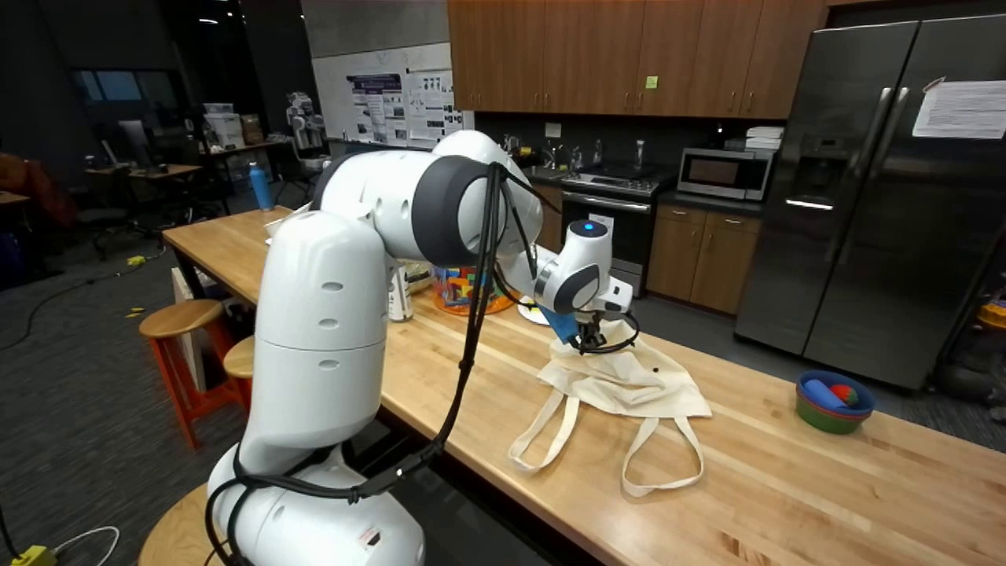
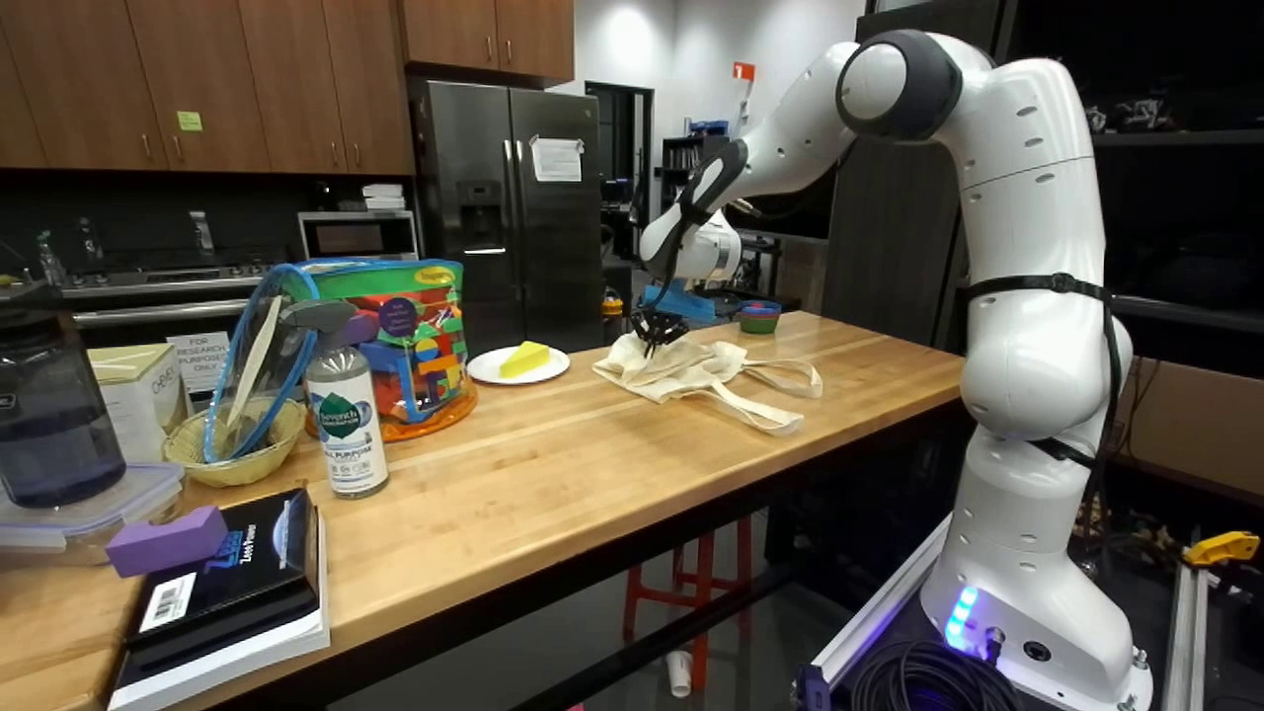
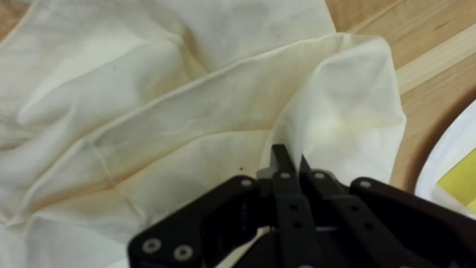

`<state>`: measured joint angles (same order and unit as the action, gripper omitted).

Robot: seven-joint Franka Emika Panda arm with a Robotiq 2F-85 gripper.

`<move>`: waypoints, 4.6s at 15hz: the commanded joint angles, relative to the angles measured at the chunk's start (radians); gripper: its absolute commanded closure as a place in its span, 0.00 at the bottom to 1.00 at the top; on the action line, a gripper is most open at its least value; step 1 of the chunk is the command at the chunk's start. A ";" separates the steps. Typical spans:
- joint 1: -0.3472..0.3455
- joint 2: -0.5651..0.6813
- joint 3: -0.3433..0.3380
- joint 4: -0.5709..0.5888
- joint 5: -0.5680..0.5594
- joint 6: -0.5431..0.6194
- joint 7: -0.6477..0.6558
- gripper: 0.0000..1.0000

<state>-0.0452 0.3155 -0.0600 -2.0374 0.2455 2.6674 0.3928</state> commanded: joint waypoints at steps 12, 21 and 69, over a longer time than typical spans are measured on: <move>0.182 -0.185 0.082 -0.250 -0.251 -0.003 -0.022 0.99; 0.246 -0.304 0.185 -0.303 -0.355 -0.026 -0.078 0.99; -0.018 0.012 -0.154 -0.150 -0.164 -0.014 0.099 0.99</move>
<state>-0.0666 0.3158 -0.2196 -2.1470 0.0799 2.6807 0.5124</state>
